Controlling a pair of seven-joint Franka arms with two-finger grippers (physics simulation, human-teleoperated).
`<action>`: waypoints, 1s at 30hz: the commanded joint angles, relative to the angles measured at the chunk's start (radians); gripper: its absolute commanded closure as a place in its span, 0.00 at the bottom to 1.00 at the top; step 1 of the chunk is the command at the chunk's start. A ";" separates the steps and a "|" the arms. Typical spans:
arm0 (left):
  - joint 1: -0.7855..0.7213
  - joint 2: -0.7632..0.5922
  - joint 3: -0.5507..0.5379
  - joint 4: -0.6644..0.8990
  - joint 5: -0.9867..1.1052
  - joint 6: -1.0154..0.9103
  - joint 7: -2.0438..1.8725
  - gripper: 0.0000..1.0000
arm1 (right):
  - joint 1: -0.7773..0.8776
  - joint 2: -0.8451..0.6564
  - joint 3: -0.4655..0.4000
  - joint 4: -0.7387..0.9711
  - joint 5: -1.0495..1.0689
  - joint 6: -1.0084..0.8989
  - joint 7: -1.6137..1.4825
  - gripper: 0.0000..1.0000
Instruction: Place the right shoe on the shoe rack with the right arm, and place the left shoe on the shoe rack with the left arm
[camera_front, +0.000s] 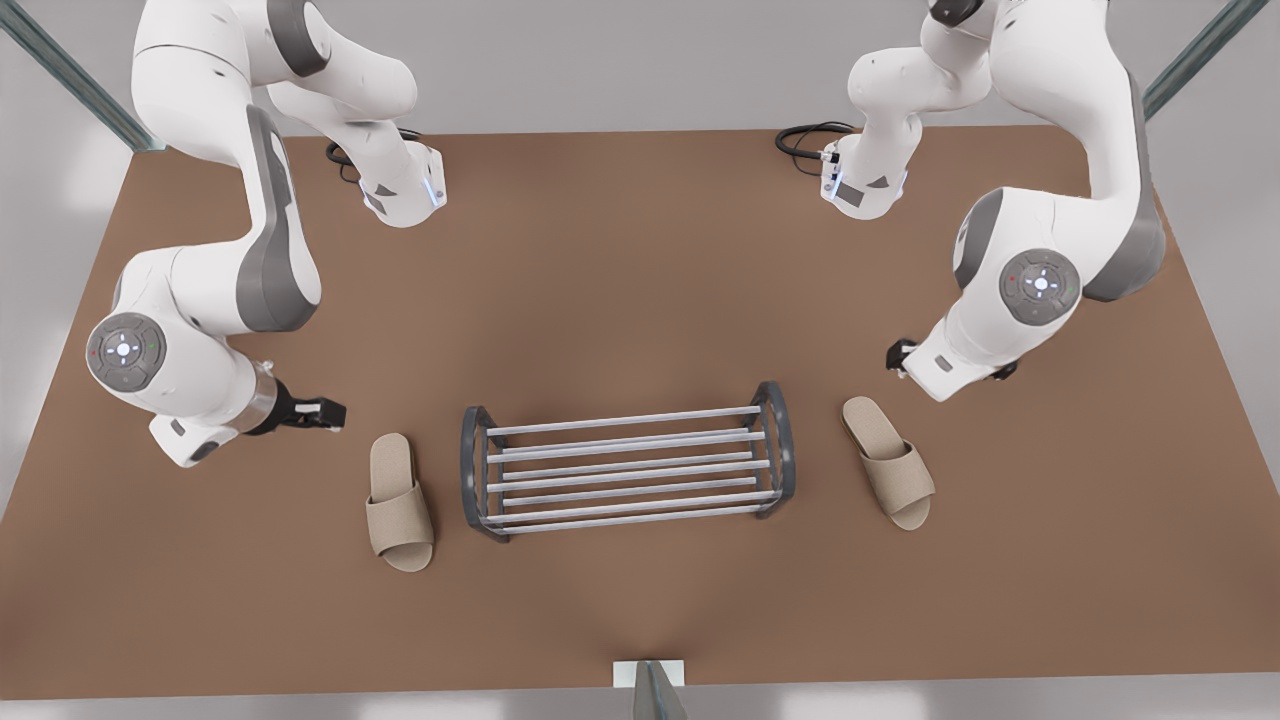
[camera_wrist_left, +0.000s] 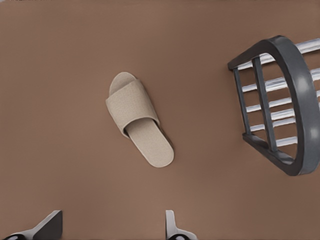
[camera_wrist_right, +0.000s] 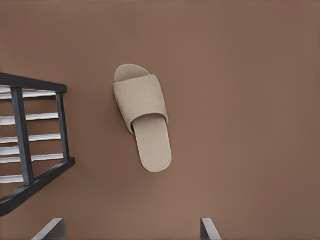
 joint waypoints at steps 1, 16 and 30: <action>0.000 -0.001 -0.001 -0.017 0.003 0.129 -0.037 0.00 | 0.000 0.011 0.000 0.004 -0.006 0.026 0.040 0.00; -0.043 0.225 0.001 -0.284 -0.053 1.016 -0.746 0.00 | -0.058 0.181 0.016 -0.306 0.005 0.671 -0.106 0.00; -0.032 0.224 0.045 -0.591 -0.056 1.582 -0.604 0.00 | -0.090 0.244 0.016 -0.297 0.006 0.710 -0.371 0.00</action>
